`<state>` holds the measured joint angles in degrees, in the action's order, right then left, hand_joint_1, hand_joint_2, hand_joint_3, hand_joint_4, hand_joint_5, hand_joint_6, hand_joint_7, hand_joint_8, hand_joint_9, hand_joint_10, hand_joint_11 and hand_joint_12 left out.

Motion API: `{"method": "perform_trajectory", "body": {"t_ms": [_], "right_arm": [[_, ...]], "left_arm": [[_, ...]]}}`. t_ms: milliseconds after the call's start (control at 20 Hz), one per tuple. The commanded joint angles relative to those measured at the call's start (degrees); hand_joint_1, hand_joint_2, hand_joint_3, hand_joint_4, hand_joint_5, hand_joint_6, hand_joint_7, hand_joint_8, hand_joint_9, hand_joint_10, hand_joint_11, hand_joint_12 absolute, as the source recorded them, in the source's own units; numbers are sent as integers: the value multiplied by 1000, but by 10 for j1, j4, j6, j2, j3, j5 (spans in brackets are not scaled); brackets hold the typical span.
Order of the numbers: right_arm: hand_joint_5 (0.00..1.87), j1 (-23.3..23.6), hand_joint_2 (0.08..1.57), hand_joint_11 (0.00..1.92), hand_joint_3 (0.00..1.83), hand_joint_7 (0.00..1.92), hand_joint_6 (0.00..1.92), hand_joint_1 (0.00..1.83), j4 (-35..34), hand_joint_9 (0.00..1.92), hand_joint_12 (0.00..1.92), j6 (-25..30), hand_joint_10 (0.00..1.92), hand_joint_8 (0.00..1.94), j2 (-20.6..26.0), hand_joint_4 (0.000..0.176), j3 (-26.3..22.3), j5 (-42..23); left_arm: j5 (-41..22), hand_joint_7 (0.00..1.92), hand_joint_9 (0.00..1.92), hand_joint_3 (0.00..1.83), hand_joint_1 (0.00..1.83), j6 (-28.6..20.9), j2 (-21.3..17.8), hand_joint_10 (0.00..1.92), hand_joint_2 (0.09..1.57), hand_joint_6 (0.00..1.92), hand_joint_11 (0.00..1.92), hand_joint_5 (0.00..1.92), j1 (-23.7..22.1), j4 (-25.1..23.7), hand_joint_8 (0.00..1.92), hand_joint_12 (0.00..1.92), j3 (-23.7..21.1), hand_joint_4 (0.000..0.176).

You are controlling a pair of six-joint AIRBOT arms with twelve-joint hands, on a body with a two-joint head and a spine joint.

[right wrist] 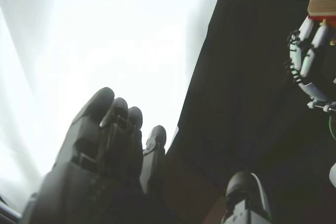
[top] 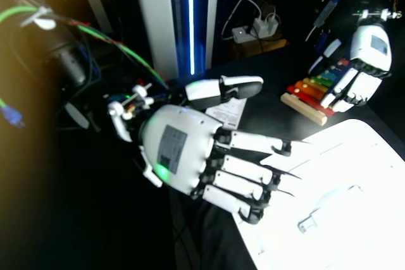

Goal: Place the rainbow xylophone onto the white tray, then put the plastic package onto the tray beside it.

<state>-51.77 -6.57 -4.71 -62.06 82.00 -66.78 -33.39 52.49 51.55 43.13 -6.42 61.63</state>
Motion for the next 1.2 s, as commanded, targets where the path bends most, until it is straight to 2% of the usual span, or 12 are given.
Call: {"method": "perform_trajectory", "body": {"t_ms": [0,50,100,250,300,550,750,800,850,900,1100,1150], "right_arm": [[314,4,895,0,1,291,0,373,-16,246,659,6,0,0,-1,168,1,-69],[315,4,896,0,1,292,1,374,-16,248,655,6,1,0,-1,165,1,-69],[314,4,894,0,0,293,1,371,-15,248,655,6,1,1,-1,160,1,-69],[317,4,887,0,0,303,1,357,-15,262,719,6,3,2,-1,164,1,-69],[311,4,889,0,0,304,0,350,-15,261,725,6,2,1,-1,168,1,-69],[313,4,899,0,1,293,0,377,-14,251,683,6,2,2,-1,149,2,-69],[319,4,918,0,2,298,1,398,-14,245,708,6,0,0,-1,161,2,-69],[323,4,925,0,4,297,2,412,-14,245,703,6,1,0,-1,159,2,-69],[324,4,922,0,2,295,2,408,-14,246,702,6,2,0,-1,158,2,-69],[321,4,911,0,0,292,1,401,-14,239,700,6,0,0,-1,163,2,-69],[321,4,897,0,1,278,2,405,-13,231,641,6,4,1,-1,165,1,-69],[323,4,905,0,2,282,1,398,-13,238,672,6,4,1,-1,156,1,-69]], "left_arm": [[-46,697,904,0,1511,0,4,1284,1156,10,477,731,-7,0,1325,1348,2,0],[-40,634,898,0,1599,1,8,1203,1086,6,450,714,-10,-4,818,1258,3,0],[-36,768,928,0,1615,4,11,1157,1112,7,584,719,-10,-4,1250,1442,4,0],[-22,677,924,0,1612,6,19,1122,1053,0,664,651,-10,-6,339,1072,9,0],[-18,684,728,0,1414,6,20,811,1060,0,552,599,-11,-8,256,1079,10,0],[-8,717,770,1,1258,7,25,140,1026,1,475,516,-11,-10,29,884,15,0],[-8,625,662,0,1099,7,27,5,988,0,274,428,-11,-11,0,820,15,0],[-8,560,590,0,992,7,27,0,1001,0,202,363,-11,-12,0,917,14,37],[-9,499,525,0,902,7,25,0,998,0,180,325,-9,-12,0,940,11,30],[-12,450,469,0,827,7,22,0,968,0,147,297,-5,-12,0,936,8,53],[-27,360,371,0,726,7,0,4,899,1,2,247,16,-12,3,1010,-17,48],[-30,383,390,0,747,7,-7,5,851,1,8,246,22,-13,3,997,-24,88]]}}
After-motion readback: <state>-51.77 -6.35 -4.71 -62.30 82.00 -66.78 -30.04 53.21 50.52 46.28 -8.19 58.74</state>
